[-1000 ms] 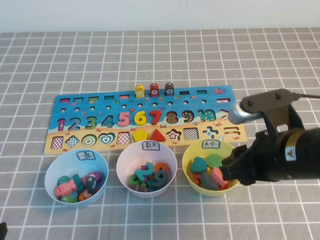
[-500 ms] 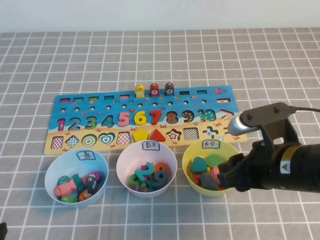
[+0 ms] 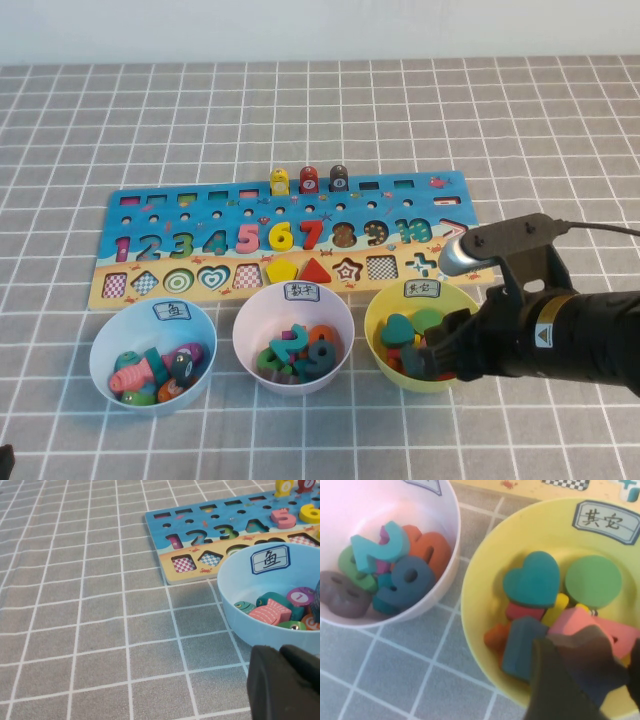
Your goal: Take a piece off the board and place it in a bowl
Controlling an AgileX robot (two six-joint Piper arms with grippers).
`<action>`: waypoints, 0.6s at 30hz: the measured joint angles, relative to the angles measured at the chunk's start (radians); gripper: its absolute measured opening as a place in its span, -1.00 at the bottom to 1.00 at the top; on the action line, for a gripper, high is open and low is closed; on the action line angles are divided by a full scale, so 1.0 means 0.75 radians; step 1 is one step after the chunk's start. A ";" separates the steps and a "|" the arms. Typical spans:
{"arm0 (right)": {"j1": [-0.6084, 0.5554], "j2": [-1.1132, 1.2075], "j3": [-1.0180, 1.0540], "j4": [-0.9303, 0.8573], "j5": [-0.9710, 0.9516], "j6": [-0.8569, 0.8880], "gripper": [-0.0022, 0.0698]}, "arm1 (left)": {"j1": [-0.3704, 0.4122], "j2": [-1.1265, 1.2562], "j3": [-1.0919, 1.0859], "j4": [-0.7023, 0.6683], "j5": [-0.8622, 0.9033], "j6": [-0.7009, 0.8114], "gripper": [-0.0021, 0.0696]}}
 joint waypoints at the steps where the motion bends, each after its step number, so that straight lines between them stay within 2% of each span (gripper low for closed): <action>1: 0.000 0.000 0.001 0.000 -0.013 0.000 -0.17 | 0.000 0.000 0.000 0.000 0.000 0.000 -0.94; 18: 0.000 0.089 -0.036 0.000 -0.034 -0.003 -0.17 | 0.000 0.000 0.000 0.000 0.000 0.000 -0.94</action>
